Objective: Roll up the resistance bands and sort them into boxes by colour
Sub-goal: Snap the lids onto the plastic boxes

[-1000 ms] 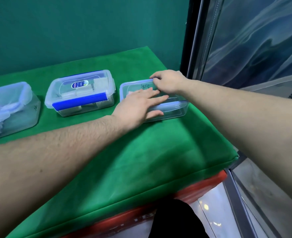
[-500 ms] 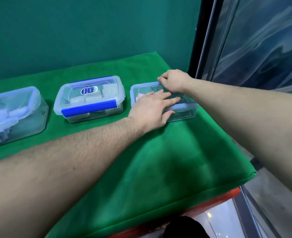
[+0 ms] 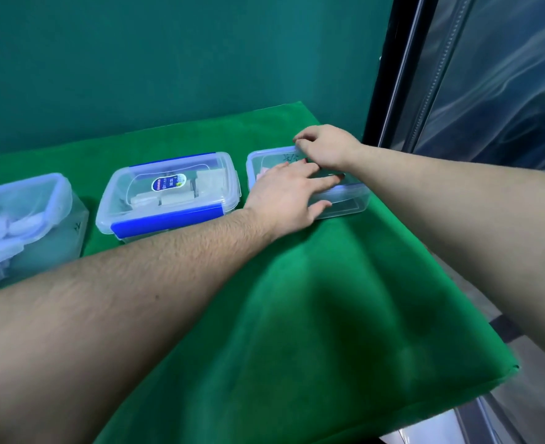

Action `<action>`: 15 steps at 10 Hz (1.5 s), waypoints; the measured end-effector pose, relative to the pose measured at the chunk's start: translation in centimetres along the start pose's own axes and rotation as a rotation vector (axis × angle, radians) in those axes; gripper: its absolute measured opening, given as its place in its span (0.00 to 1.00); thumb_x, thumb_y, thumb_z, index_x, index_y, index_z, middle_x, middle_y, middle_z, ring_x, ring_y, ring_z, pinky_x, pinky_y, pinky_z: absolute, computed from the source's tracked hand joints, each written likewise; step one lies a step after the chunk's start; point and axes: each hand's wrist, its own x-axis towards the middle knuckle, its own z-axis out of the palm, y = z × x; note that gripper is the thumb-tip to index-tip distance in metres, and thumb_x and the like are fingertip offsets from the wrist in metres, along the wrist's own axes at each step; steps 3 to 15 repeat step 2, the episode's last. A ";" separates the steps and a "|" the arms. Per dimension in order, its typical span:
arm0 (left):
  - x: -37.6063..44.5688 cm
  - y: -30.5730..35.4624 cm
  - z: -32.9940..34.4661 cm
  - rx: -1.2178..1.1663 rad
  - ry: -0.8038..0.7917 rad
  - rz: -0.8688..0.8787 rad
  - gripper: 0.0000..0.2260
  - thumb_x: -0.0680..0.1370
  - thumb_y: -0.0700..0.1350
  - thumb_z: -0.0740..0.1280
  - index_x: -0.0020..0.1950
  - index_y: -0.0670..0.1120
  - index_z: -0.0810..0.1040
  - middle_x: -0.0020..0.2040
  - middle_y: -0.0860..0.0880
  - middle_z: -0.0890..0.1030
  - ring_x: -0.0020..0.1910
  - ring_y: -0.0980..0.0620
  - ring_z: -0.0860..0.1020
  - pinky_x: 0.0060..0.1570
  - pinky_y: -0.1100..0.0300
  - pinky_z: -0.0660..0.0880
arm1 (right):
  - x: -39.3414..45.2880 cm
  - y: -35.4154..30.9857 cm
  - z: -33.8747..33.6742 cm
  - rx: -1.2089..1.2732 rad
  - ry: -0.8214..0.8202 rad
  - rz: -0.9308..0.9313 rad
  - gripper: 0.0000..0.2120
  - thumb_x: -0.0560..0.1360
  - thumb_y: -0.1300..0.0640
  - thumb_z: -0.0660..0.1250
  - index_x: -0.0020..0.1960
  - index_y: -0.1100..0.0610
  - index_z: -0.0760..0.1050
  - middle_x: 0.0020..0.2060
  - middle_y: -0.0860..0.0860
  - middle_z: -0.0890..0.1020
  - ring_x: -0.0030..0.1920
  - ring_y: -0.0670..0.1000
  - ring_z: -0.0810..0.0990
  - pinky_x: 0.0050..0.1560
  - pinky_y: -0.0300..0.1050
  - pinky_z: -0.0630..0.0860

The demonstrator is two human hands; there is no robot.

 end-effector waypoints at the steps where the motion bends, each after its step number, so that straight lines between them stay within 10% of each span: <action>1: -0.4 0.6 -1.0 0.031 0.021 0.033 0.22 0.79 0.62 0.59 0.71 0.56 0.71 0.65 0.51 0.74 0.69 0.46 0.69 0.69 0.44 0.65 | -1.3 -0.4 -0.3 0.179 0.100 -0.023 0.17 0.80 0.54 0.59 0.66 0.49 0.76 0.65 0.45 0.79 0.66 0.47 0.75 0.67 0.40 0.68; 15: -1.7 0.9 -3.4 -0.008 0.108 0.042 0.22 0.78 0.63 0.58 0.65 0.53 0.77 0.61 0.51 0.77 0.64 0.47 0.73 0.66 0.48 0.68 | -3.2 -1.5 -1.2 0.316 0.189 -0.040 0.15 0.79 0.56 0.59 0.62 0.49 0.79 0.59 0.45 0.82 0.59 0.47 0.79 0.62 0.39 0.71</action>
